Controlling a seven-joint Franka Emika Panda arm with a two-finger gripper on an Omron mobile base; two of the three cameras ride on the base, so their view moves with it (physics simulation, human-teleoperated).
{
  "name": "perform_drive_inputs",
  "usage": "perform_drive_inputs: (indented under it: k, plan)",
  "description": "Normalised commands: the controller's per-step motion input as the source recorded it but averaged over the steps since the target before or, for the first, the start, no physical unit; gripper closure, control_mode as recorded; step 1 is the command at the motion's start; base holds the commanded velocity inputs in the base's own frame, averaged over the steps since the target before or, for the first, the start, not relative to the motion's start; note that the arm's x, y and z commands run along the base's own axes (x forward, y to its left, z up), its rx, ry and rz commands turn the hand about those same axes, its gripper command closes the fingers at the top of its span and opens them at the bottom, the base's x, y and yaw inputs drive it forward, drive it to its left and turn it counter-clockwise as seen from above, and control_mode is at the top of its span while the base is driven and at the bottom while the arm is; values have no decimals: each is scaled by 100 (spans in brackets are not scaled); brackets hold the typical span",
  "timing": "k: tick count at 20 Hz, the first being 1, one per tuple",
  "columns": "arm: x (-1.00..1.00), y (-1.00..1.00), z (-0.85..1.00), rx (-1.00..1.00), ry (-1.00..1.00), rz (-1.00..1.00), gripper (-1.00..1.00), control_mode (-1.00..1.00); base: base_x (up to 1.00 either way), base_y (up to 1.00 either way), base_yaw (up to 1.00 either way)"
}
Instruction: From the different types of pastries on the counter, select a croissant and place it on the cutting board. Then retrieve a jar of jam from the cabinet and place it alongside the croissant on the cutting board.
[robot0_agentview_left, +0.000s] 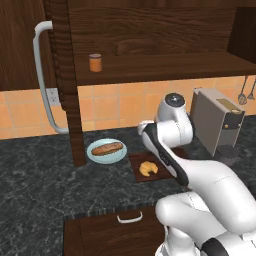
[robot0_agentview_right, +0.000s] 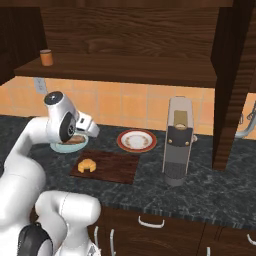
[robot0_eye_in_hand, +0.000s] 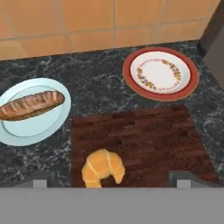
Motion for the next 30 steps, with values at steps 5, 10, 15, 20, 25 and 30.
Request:
perform_drive_inputs:
  k: [5, 10, 15, 20, 25, 30]
  plan:
    - [-46, 0, 58, -19, -26, 57, -100, -100, 0, 0, 0]
    - [-100, -8, 98, -4, -65, 1, -100, -100, 0, 0, 0]
    - [-77, -3, 100, 0, -63, -14, -100, -100, 0, 0, 0]
    - [-12, 0, 100, 0, -45, -1, -100, -100, 0, 0, 0]
    - [-5, 0, 99, 0, -47, 1, -100, -100, 0, 0, 0]
    - [0, 0, 50, 0, 28, 0, -100, -100, 0, 0, 0]
